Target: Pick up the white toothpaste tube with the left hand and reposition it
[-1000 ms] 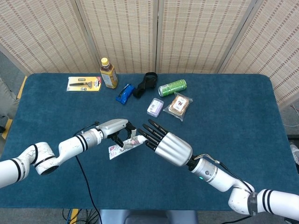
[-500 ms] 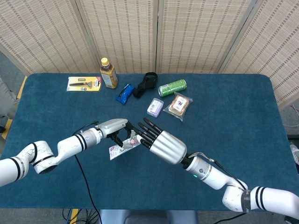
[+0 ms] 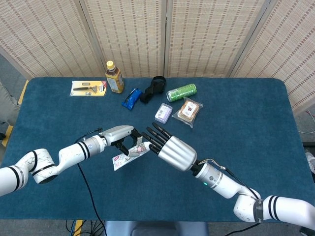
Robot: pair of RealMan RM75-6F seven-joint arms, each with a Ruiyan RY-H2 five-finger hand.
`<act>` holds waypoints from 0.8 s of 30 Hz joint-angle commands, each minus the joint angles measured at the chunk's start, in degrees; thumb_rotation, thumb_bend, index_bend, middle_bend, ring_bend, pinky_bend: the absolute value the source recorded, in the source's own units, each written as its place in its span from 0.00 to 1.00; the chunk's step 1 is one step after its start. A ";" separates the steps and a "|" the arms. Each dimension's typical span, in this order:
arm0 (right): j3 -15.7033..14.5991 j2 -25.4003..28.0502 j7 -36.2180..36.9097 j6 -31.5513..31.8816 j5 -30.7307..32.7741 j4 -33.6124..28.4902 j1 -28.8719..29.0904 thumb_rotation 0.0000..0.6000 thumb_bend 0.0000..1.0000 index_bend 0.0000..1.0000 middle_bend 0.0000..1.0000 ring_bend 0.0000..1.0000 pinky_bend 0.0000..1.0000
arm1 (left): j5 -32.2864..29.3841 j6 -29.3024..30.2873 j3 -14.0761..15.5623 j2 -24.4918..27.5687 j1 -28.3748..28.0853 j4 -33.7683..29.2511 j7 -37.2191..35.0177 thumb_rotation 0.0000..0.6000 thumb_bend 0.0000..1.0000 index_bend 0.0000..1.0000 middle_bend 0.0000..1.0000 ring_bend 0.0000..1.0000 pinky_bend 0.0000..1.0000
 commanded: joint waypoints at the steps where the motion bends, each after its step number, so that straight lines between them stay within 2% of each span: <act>1: -0.04 0.13 -0.15 0.07 0.26 0.11 0.08 1.00 0.36 0.39 0.12 0.00 0.00 | 0.19 0.20 0.28 0.09 -0.14 -0.02 -0.44 0.90 0.47 0.59 0.66 0.42 0.11; 24: -0.64 0.40 -0.81 0.48 2.96 1.08 0.40 1.00 0.36 0.39 0.11 0.00 0.00 | 1.62 2.54 2.53 0.54 -0.94 0.80 -3.55 0.91 0.47 0.59 0.67 0.42 0.11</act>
